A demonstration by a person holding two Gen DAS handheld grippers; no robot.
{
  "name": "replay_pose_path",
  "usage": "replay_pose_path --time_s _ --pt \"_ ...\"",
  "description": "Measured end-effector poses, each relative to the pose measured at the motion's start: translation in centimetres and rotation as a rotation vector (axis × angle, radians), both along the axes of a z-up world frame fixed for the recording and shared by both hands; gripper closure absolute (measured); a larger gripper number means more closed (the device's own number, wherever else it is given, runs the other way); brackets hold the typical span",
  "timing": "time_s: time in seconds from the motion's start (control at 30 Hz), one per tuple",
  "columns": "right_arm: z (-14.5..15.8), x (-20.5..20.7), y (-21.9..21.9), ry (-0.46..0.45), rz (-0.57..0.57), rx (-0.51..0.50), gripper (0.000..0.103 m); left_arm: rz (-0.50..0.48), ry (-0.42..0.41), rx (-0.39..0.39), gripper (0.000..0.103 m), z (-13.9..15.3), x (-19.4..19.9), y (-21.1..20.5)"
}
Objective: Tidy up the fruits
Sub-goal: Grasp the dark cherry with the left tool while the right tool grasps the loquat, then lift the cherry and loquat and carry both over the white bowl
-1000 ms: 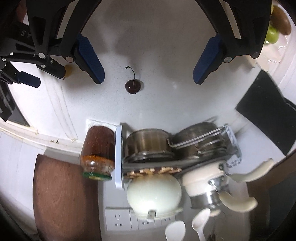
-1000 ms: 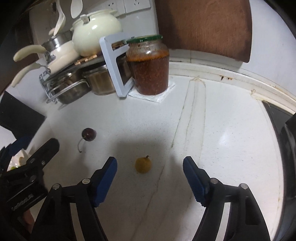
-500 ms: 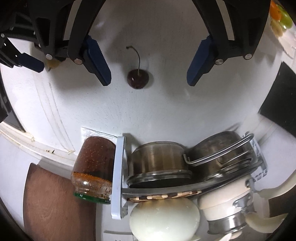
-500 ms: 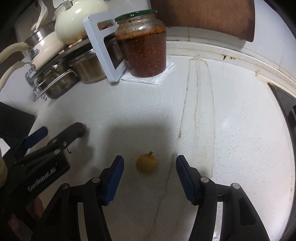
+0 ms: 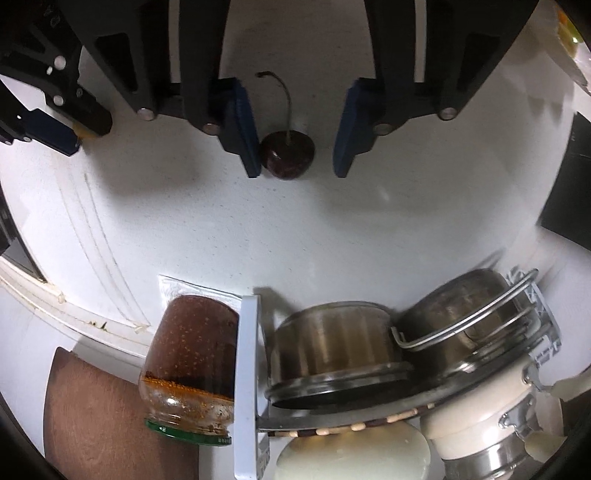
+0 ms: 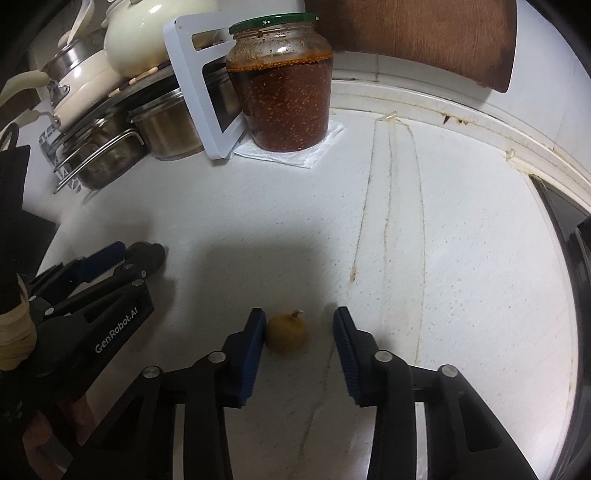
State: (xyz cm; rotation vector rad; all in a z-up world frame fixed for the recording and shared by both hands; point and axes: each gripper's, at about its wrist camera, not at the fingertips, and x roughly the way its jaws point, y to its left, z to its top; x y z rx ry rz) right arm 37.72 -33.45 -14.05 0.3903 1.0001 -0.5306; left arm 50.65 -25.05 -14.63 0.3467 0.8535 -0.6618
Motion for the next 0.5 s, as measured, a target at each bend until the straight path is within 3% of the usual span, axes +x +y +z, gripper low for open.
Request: replay_pose_path --time_s 0.17,0.5 --pt "-0.1 -0.4 -0.6 -0.021 0.002 -0.003 0.078 -0.004 -0.014 0.011 0.074 0.1 -0.5 -0.4" --pt "-0.2 -1.7 -2.1 -0.097 -0.001 0.078 0.079 -0.009 -0.048 -0.012 0.074 1.3 -2.3 0.3"
